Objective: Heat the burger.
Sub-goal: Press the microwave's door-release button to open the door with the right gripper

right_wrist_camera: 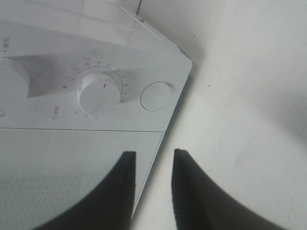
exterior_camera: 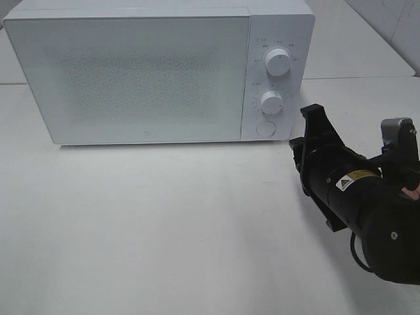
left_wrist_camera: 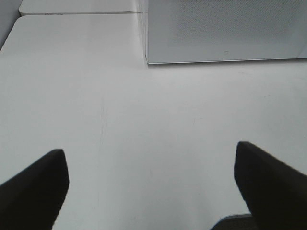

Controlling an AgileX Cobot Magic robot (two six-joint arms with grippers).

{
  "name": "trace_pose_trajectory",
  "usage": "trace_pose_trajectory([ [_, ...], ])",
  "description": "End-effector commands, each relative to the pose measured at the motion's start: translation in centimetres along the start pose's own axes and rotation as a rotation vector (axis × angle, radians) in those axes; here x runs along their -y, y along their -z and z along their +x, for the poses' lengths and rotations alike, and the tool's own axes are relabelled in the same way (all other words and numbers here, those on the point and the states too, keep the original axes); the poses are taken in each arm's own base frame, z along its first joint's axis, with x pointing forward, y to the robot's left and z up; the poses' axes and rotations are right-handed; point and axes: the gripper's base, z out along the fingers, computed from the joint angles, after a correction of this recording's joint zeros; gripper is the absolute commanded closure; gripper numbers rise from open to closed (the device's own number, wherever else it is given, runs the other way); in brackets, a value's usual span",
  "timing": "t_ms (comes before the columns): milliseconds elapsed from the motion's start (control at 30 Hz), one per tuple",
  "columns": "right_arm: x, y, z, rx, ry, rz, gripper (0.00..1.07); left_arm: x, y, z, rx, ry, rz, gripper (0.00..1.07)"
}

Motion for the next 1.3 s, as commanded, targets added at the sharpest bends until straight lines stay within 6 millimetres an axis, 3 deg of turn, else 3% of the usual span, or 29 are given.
trace_pose_trajectory([
  [33,0.1,0.1,0.2,-0.019,-0.06,0.013,0.92,0.0,0.2,0.1,0.029,-0.003,-0.004,0.18],
  [100,0.1,0.1,0.2,-0.02,-0.113,0.017,1.06,0.0,0.2,0.1,0.029,-0.003,-0.004,0.18],
  [167,0.1,0.1,0.2,-0.02,-0.151,0.017,1.07,0.0,0.2,0.1,0.029,-0.003,-0.004,0.18],
  [733,0.2,-1.0,0.8,-0.013,-0.237,0.026,1.07,0.0,0.2,0.1,0.029,-0.002,-0.004,0.18],
  [800,0.5,-2.1,1.6,-0.008,-0.293,0.043,1.07,0.0,0.2,0.1,0.029,-0.002,-0.004,0.18],
  [1300,-0.1,-7.0,1.1,-0.006,-0.327,0.044,1.07,0.0,0.2,0.1,0.029,-0.002,-0.004,0.18],
])
